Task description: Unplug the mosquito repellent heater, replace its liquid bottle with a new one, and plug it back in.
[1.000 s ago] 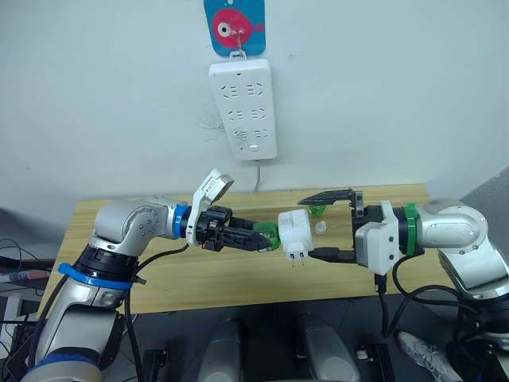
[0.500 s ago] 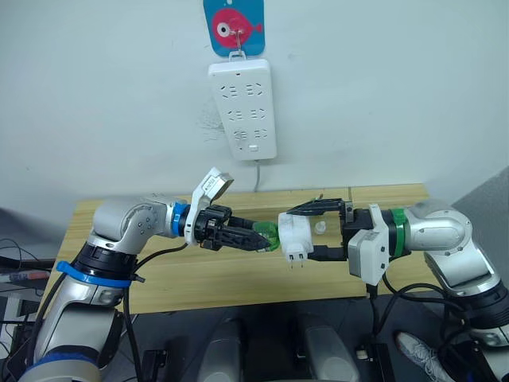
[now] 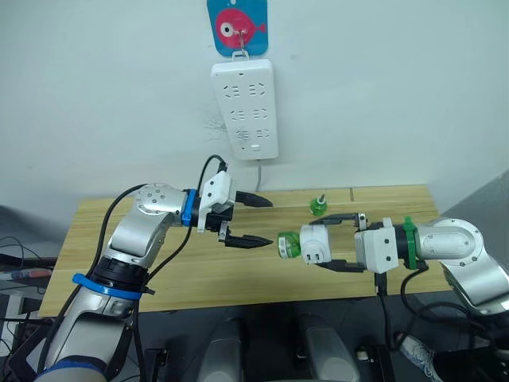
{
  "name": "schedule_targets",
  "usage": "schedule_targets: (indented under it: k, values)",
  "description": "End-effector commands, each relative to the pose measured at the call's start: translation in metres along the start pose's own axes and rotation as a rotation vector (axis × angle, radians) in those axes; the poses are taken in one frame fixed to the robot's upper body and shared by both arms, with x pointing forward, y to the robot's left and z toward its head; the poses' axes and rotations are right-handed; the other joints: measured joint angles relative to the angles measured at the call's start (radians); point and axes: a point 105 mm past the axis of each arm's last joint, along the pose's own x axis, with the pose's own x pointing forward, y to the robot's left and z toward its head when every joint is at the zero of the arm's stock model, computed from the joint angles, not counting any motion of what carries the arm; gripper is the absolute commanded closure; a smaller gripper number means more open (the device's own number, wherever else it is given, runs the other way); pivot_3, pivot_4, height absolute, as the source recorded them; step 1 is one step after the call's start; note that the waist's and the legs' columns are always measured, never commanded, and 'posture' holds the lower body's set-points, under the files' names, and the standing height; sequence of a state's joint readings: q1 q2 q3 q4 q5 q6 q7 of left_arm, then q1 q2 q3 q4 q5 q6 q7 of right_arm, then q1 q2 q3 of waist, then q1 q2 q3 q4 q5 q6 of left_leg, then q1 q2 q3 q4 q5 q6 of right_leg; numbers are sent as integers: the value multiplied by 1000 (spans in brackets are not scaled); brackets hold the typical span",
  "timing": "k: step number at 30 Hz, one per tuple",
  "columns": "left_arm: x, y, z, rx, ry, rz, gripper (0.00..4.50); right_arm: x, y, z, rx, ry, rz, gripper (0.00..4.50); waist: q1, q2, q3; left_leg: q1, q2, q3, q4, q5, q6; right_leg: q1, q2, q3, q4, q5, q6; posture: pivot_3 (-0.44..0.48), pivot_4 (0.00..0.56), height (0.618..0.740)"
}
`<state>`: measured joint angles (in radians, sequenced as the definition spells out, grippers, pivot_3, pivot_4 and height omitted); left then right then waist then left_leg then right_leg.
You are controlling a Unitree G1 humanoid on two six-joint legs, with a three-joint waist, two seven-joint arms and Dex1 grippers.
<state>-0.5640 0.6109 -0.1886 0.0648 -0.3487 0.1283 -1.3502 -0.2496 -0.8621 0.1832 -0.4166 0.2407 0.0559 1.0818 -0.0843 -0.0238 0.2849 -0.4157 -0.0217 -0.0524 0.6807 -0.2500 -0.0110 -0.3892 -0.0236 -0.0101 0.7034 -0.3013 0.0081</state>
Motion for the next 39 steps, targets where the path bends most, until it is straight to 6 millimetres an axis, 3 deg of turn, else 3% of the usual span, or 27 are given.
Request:
schedule_targets:
  k: [1, 5, 10, 15, 24, 30, 33, 37, 39]
  values:
    - [3, -6, 4, 67, -30, -9, 300, -5, -8, 16, 178, -10, -24, 1314, -5, 0, 0, 0, 0, 0, 0, 0, 0, 0, 0, 0, 0, 0, 0, -194, 230, 740]
    - [9, -15, -6, -39, -25, -51, 300, -4, -13, 19, 355, 18, -34, 1314, -4, 0, 0, 1, 0, 0, 0, 0, 1, 0, 0, -1, 1, 1, -1, -199, 228, 740]
    - [21, -13, 1, -114, -35, -64, 300, -4, -17, 20, 414, 67, -42, 1314, 1, 0, 0, 0, 0, -1, 0, 0, 1, 0, 0, -1, 0, 1, -1, -199, 226, 740]
    - [33, -10, 14, -149, -65, -73, 300, -3, -19, 19, 449, 76, -48, 1314, 0, 0, 0, -1, -1, 0, 0, 0, 1, 0, 0, -1, 0, 1, 0, -200, 223, 740]
    - [45, -22, 10, -111, -34, -143, 300, 2, -17, 27, 480, 43, -44, 1314, -5, 0, 0, -1, 0, 0, -1, 0, 1, 0, 0, -1, 0, 1, 0, -207, 221, 740]
    - [49, -18, 6, -116, -31, -127, 300, 3, -16, 30, 480, 36, -38, 1314, -4, 0, 0, -1, 0, 0, -1, 0, 1, 0, 0, -1, 0, 1, 0, -211, 223, 740]
    - [49, -18, 6, -122, -32, -135, 889, 3, -17, 31, 482, 33, -38, 1314, -4, 0, 0, -1, 0, 0, -1, 0, 1, 0, 0, -1, 0, 1, 0, -212, 225, 740]
    - [49, -18, 6, -127, -35, -132, 2097, 3, -16, 33, 477, 28, -32, 1314, -4, 0, 0, -1, 0, 0, -1, 0, 1, 0, 0, -1, 0, 1, 0, -212, 226, 740]
    - [48, -18, 5, -130, -35, -133, 2182, 4, -15, 33, 478, 27, -30, 1314, -4, 0, 0, -1, 0, 0, -1, 0, 1, 0, 0, -1, 0, 1, 0, -212, 227, 740]
